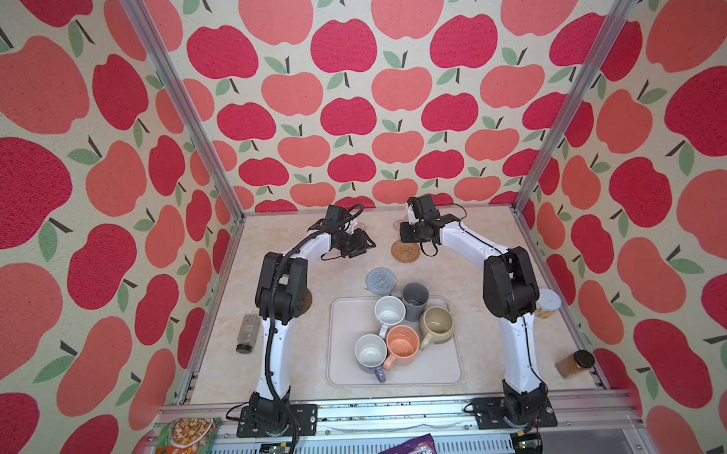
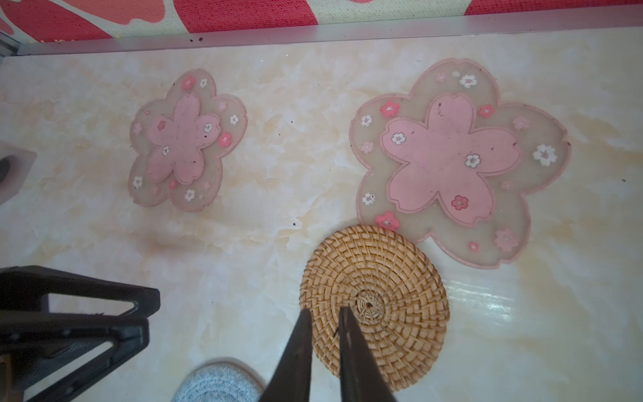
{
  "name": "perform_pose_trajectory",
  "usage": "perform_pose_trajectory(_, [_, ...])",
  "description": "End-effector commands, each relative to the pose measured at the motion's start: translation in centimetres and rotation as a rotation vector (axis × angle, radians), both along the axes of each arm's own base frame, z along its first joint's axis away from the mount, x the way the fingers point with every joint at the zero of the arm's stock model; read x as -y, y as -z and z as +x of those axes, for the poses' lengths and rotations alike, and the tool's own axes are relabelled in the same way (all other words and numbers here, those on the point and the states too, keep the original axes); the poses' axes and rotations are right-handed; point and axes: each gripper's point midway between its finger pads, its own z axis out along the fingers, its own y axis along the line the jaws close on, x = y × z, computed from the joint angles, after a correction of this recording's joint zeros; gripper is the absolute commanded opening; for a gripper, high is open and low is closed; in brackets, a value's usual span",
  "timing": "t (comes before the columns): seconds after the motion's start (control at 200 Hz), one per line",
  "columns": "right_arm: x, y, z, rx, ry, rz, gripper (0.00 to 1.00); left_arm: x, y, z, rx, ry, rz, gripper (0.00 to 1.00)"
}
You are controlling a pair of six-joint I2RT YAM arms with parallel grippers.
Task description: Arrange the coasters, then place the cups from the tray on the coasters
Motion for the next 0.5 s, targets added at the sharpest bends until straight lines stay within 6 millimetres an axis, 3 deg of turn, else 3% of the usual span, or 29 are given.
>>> perform_pose_trajectory(0.0, [0.9, 4.1, -1.1, -0.097, -0.017, -0.082, 0.16, -0.8, -1.1, 0.1, 0.03, -0.012, 0.004, 0.49])
perform_pose_trajectory(0.495, [3.7, 8.3, -4.9, -0.195, -0.022, -0.187, 0.15, -1.2, -1.9, -0.1, 0.04, -0.021, -0.01, 0.49])
